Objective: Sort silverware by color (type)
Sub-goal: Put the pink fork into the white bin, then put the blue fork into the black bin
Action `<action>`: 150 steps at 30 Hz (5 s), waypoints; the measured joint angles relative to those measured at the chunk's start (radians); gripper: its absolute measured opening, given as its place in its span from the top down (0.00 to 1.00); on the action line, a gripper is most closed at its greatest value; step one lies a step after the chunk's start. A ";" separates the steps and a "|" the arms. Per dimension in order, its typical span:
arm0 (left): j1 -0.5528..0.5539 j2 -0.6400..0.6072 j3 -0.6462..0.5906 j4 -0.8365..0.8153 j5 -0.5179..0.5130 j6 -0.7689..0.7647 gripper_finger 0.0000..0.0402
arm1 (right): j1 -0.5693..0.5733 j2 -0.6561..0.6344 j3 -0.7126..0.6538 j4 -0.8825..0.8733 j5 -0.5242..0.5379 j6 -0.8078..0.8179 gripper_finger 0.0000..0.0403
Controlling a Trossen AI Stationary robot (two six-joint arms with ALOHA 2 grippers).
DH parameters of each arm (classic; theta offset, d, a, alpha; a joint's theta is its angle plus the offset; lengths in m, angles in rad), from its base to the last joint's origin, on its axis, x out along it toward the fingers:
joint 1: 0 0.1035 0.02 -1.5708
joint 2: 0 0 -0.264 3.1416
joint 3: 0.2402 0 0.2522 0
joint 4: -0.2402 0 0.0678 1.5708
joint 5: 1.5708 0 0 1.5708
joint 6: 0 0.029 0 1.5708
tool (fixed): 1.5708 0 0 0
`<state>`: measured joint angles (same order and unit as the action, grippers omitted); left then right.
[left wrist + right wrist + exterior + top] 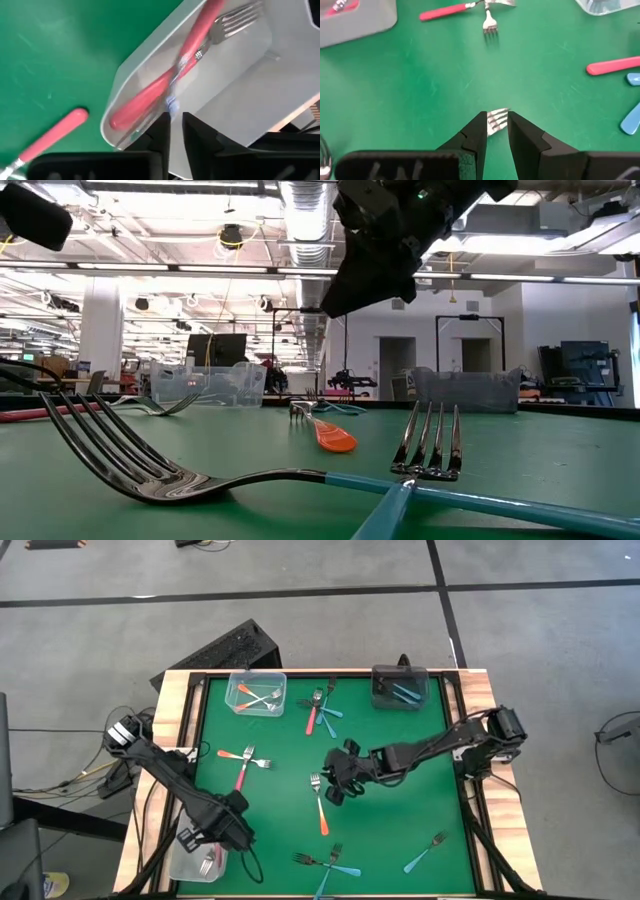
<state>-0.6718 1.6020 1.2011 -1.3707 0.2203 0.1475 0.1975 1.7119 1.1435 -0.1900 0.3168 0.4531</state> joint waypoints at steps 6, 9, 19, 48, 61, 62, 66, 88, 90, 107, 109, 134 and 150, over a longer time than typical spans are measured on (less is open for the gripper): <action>-0.002 0.001 0.008 -0.105 -0.068 -0.081 0.74 | 0.006 0.000 0.000 -0.048 0.009 -0.036 0.74; 0.010 -0.006 0.036 -0.173 -0.145 -0.145 0.67 | -0.008 -0.002 0.000 -0.086 0.038 -0.023 0.74; 0.050 -0.282 0.048 0.207 -0.512 -0.291 0.65 | -0.061 -0.065 0.001 -0.291 0.042 0.049 0.74; 0.289 -0.502 -0.565 1.632 -0.705 -0.319 0.65 | 0.616 -0.111 0.000 -0.828 -0.171 0.657 0.74; 0.328 -0.503 -0.566 1.612 -0.706 -0.297 0.65 | 0.755 -0.006 -0.001 -0.723 -0.388 0.429 0.74; 0.331 -0.503 -0.566 1.607 -0.706 -0.288 0.65 | 0.759 0.001 -0.001 -0.725 -0.403 0.419 0.74; 0.346 -0.503 -0.566 1.605 -0.706 -0.261 0.65 | 0.764 0.020 -0.001 -0.724 -0.417 0.352 0.74; 0.365 -0.503 -0.566 1.539 -0.705 -0.282 0.65 | 0.747 0.170 -0.001 -0.817 -0.368 0.110 0.75; 0.365 -0.503 -0.566 1.540 -0.705 -0.297 0.65 | 0.736 0.170 -0.002 -0.817 -0.370 0.102 0.76; 0.365 -0.503 -0.566 1.518 -0.703 -0.318 0.65 | 0.587 0.129 -0.008 -0.795 -0.269 0.062 0.97; 0.365 -0.503 -0.566 1.518 -0.703 -0.318 0.65 | 0.559 0.100 -0.008 -0.793 -0.173 0.058 0.97; 0.365 -0.503 -0.566 1.400 -0.789 -0.357 0.65 | -0.429 -0.310 -0.007 -0.710 0.381 -0.718 0.97; 0.365 -0.503 -0.566 1.246 -0.836 -0.492 0.65 | -0.909 -0.254 -0.004 -0.581 0.041 -0.949 0.84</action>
<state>-0.3069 1.0992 0.6353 -0.1242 -0.6155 -0.3441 -0.7115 1.4581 1.1391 -0.7706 0.3577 -0.4958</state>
